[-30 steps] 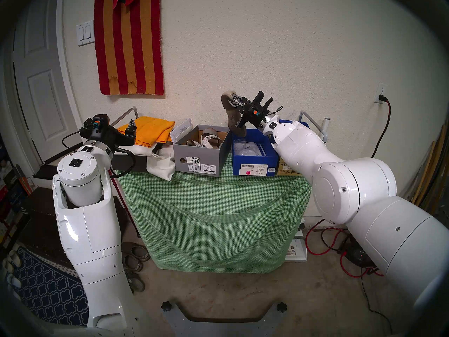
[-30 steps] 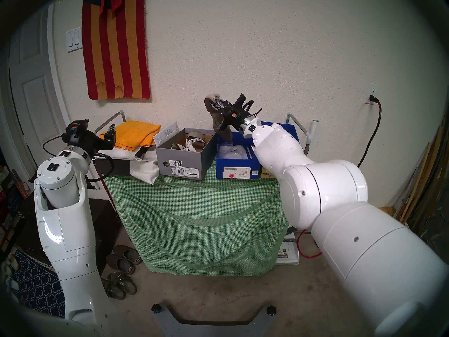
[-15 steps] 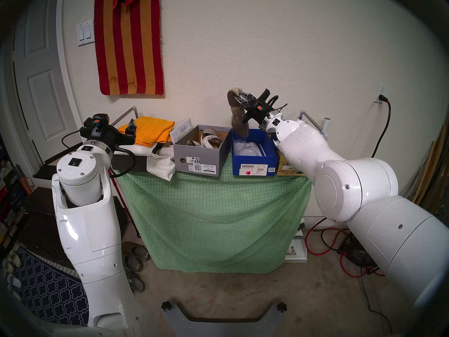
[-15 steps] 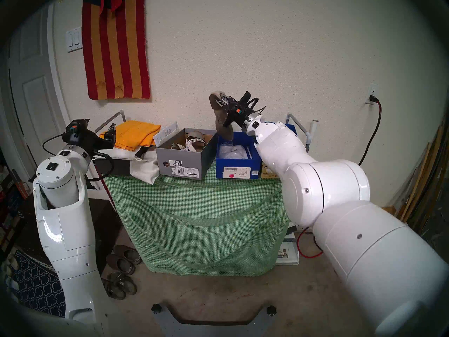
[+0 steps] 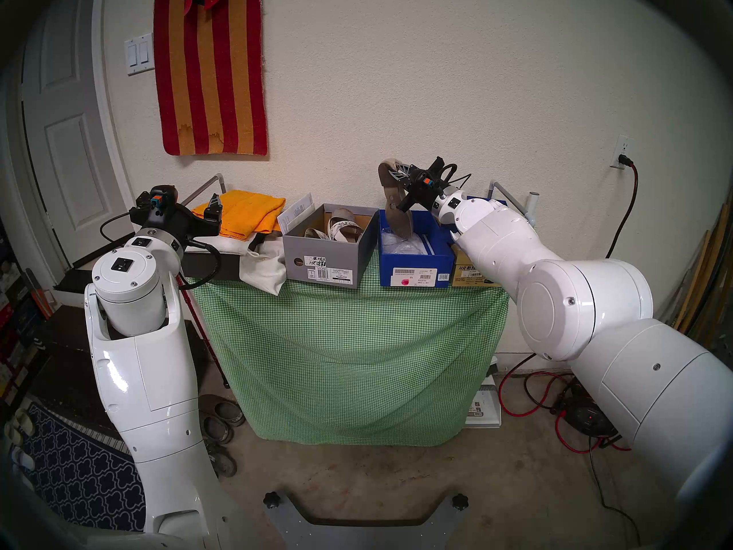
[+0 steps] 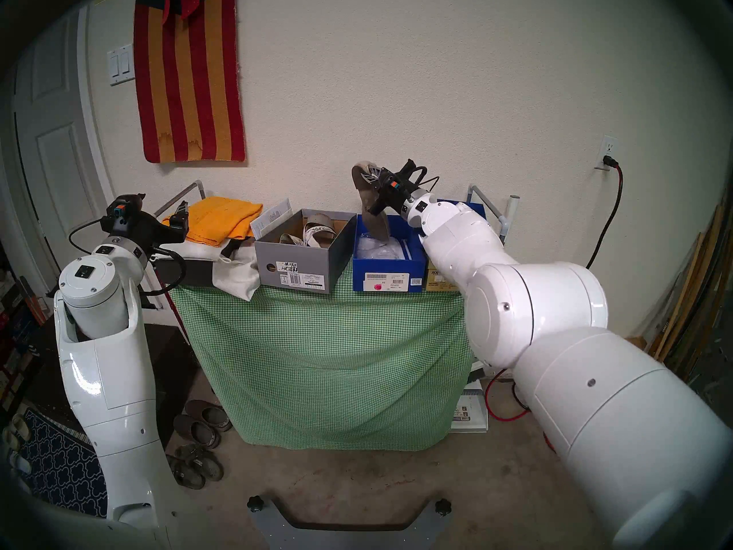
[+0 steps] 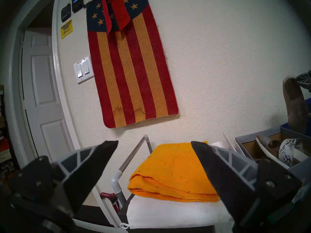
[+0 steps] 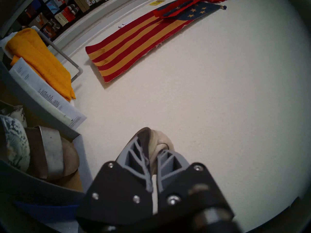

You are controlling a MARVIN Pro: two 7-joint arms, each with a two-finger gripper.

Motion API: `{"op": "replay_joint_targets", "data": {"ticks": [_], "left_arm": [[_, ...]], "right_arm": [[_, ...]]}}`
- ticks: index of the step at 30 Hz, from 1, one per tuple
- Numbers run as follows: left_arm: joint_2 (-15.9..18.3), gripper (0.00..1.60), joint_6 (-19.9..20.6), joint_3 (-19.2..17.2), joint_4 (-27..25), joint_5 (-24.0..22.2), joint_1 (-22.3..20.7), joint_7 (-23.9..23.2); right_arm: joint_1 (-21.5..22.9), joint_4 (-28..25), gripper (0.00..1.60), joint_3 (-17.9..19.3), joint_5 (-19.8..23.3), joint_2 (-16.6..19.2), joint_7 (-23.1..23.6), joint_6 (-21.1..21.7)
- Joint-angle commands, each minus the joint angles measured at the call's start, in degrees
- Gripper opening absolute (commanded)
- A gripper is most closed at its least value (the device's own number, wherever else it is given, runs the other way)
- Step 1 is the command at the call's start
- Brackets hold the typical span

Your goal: Put shoes into shoe box

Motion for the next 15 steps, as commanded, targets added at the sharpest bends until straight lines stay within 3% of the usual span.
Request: {"op": "replay_joint_targets", "data": {"ticks": [1, 6, 10, 11, 12, 14, 15], "left_arm": [[0.0, 1.60, -0.1, -0.1, -0.5, 0.0, 0.0, 0.1], [0.0, 1.60, -0.2, -0.1, -0.5, 0.1, 0.0, 0.0], [-0.1, 1.60, -0.2, -0.1, -0.5, 0.2, 0.0, 0.0], [-0.1, 1.60, -0.2, -0.2, -0.5, 0.2, 0.0, 0.0], [-0.1, 1.60, -0.2, -0.2, -0.5, 0.2, 0.0, -0.1], [-0.1, 1.60, -0.2, -0.2, -0.5, 0.2, 0.0, -0.1], [-0.1, 1.60, -0.2, -0.2, -0.5, 0.2, 0.0, -0.1]], "right_arm": [[-0.9, -1.5, 0.00, 1.0, 0.8, 0.9, 0.0, 1.1], [-1.7, -3.1, 0.00, 1.6, 1.2, 1.5, 2.7, 1.0], [-2.3, -3.7, 0.00, 1.6, 1.4, 2.2, 8.7, 1.0], [-2.6, -4.2, 0.11, 1.7, 1.4, 2.2, 9.0, 1.5], [-2.9, -4.8, 0.39, 1.7, 1.4, 2.3, 9.6, 1.7], [-3.3, -5.8, 0.66, 2.1, 1.8, 2.6, 11.1, 2.0], [-3.6, -6.4, 0.98, 2.3, 2.1, 2.7, 11.8, 2.2]]}}
